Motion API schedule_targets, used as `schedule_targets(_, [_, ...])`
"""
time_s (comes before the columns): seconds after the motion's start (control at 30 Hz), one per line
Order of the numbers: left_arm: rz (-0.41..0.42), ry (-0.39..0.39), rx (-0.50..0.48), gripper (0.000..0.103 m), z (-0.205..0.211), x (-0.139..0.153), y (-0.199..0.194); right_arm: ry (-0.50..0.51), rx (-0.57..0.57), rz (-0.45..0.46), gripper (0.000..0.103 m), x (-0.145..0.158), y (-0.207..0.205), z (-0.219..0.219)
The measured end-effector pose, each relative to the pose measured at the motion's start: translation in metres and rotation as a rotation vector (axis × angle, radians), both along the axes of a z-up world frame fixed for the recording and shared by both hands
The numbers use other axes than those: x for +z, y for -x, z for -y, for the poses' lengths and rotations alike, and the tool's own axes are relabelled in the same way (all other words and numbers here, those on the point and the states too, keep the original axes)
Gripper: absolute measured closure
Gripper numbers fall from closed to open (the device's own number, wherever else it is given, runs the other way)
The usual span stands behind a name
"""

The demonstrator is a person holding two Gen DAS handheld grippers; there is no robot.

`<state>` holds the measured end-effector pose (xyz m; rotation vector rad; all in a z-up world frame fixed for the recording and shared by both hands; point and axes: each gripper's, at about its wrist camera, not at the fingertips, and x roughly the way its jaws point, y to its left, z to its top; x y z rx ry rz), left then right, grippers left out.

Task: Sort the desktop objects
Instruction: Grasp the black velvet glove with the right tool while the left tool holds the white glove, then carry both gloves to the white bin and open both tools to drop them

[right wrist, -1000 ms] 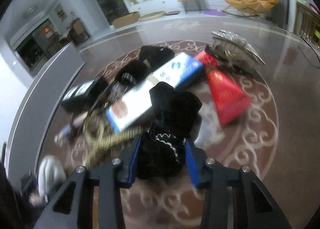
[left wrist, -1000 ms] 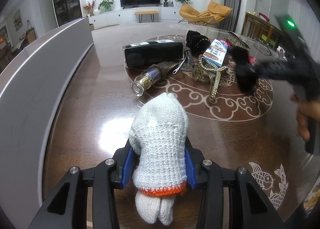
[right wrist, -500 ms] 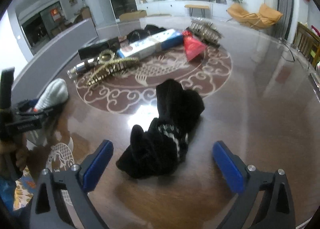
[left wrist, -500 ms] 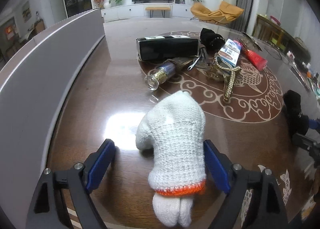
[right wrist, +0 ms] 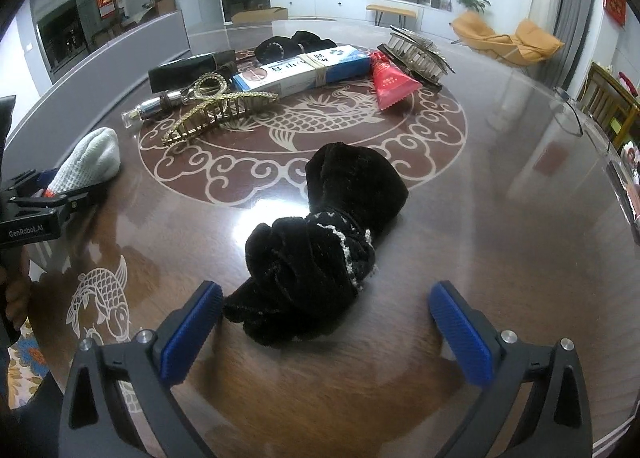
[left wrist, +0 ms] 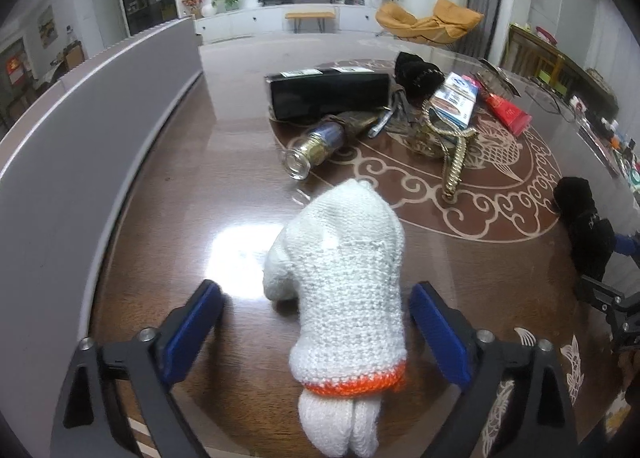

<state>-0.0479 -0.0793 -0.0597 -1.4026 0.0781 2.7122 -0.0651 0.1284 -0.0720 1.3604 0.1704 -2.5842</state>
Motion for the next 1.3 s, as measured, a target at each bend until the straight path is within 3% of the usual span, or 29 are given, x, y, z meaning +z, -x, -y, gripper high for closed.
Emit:
schedule_targets(0.23, [0.027, 0.007, -0.039, 0.0, -0.003, -0.001, 0.006, -0.014, 0.027, 0.086, 0.003, 0.002, 0.016, 0.0])
schedule_targets(0.27, [0.042, 0.013, -0.057, 0.0, -0.004, 0.0, 0.009, 0.008, 0.022, 0.083, 0.009, 0.004, 0.019, -0.002])
schedule_targets(0.3, [0.054, 0.012, -0.072, 0.004, -0.004, 0.001, 0.012, 0.023, 0.017, 0.069, 0.029, 0.008, 0.021, -0.003])
schedule_targets(0.33, [0.029, 0.011, -0.065, 0.033, -0.002, 0.006, 0.012, 0.023, 0.014, 0.068, 0.058, 0.01, 0.022, -0.003])
schedule_targets(0.37, [0.022, 0.001, -0.065, 0.062, 0.0, 0.009, 0.012, 0.022, 0.002, 0.078, 0.064, 0.013, 0.024, -0.003])
schedule_targets(0.47, [0.033, -0.098, -0.054, 0.068, 0.013, 0.021, 0.005, 0.082, -0.015, 0.075, 0.064, 0.028, 0.017, -0.003])
schedule_targets(0.53, [0.011, -0.136, -0.046, 0.068, 0.022, 0.036, -0.006, 0.105, 0.005, 0.05, 0.064, 0.043, 0.009, 0.005])
schedule_targets(0.67, [-0.076, -0.212, -0.039, 0.068, 0.057, 0.094, -0.037, 0.186, 0.075, 0.002, 0.064, 0.082, 0.002, 0.042])
schedule_targets(0.83, [-0.151, -0.165, 0.095, 0.068, 0.153, 0.155, -0.05, 0.297, 0.285, -0.055, 0.064, 0.135, 0.005, 0.156])
schedule_targets(0.93, [-0.132, -0.086, 0.225, 0.068, 0.221, 0.158, -0.046, 0.363, 0.432, -0.049, 0.064, 0.155, 0.008, 0.246])
schedule_targets(1.07, [-0.032, -0.053, 0.375, 0.068, 0.296, 0.127, -0.036, 0.389, 0.591, -0.011, 0.064, 0.153, 0.005, 0.369])
schedule_targets(1.13, [0.02, -0.031, 0.42, 0.067, 0.318, 0.108, -0.031, 0.342, 0.633, 0.021, 0.063, 0.138, 0.005, 0.413])
schedule_targets(1.2, [0.054, -0.013, 0.45, 0.059, 0.329, 0.096, -0.031, 0.216, 0.666, 0.038, 0.062, 0.115, 0.003, 0.451])
schedule_targets(1.27, [0.082, -0.004, 0.479, 0.03, 0.337, 0.087, -0.033, 0.071, 0.672, 0.034, 0.053, 0.096, 0.001, 0.474])
schedule_targets(1.3, [0.083, 0.004, 0.485, 0.026, 0.337, 0.085, -0.034, -0.011, 0.673, 0.014, 0.043, 0.087, -0.002, 0.482])
